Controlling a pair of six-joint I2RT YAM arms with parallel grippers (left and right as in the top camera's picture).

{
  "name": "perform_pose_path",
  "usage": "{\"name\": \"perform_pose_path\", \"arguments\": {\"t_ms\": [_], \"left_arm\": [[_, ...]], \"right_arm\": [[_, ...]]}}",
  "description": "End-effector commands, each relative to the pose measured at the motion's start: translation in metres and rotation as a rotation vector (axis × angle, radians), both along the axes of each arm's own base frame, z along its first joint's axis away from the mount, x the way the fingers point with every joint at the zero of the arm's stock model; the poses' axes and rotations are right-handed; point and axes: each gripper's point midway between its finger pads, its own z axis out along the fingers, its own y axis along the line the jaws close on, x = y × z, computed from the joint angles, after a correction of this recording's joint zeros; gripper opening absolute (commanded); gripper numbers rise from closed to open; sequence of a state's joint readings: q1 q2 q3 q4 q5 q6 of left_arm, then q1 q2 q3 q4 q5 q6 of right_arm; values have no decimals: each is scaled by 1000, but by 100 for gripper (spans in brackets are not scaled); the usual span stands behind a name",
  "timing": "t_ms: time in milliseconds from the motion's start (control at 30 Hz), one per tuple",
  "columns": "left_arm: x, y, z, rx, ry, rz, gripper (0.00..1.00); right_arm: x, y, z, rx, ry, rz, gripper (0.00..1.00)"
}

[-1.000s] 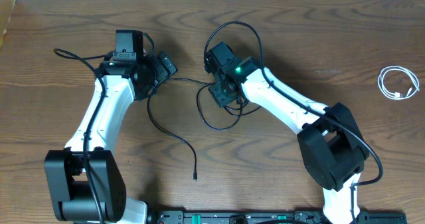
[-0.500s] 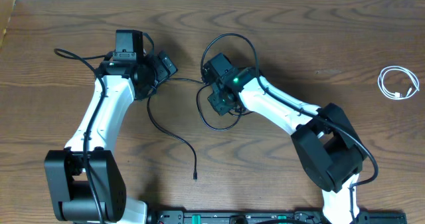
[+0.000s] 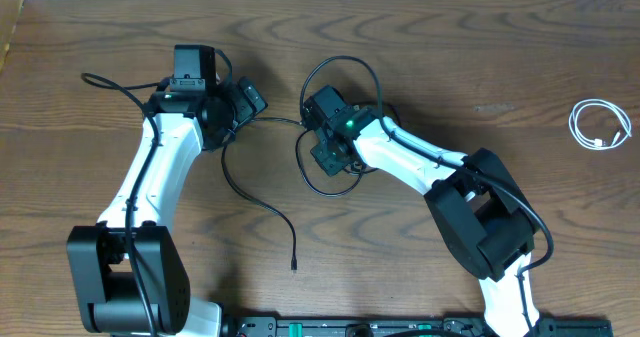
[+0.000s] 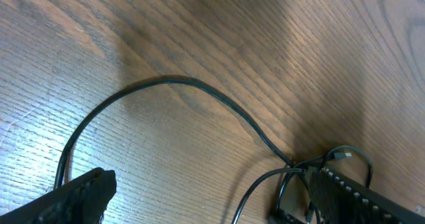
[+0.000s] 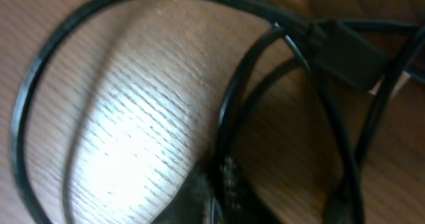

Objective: Untangle cables

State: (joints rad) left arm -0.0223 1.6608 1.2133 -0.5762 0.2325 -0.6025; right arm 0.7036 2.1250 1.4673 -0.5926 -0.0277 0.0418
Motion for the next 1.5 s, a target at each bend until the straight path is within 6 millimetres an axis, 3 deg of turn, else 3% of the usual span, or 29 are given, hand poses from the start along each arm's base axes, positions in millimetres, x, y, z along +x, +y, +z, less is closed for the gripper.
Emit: {"name": "perform_pose_path", "arguments": {"t_ms": [0, 667, 900, 1100, 1233, 1467], "left_arm": [[-4, 4, -8, 15, 21, 4, 98], [-4, 4, -8, 15, 21, 4, 98], [-4, 4, -8, 15, 21, 4, 98], [-4, 4, -8, 15, 21, 4, 98], [-4, 4, -8, 15, 21, 4, 98], [-4, 4, -8, 15, 21, 4, 98]], "right_arm": [[-6, -1, -8, -13, 23, 4, 1], [-10, -1, 22, -41, 82, 10, 1], [-21, 23, 47, 115, 157, 99, 1], [-18, 26, 84, 297, 208, 102, 1], [-12, 22, 130, 480, 228, 109, 1], [-6, 7, 229, 864, 218, 208, 1]]}}
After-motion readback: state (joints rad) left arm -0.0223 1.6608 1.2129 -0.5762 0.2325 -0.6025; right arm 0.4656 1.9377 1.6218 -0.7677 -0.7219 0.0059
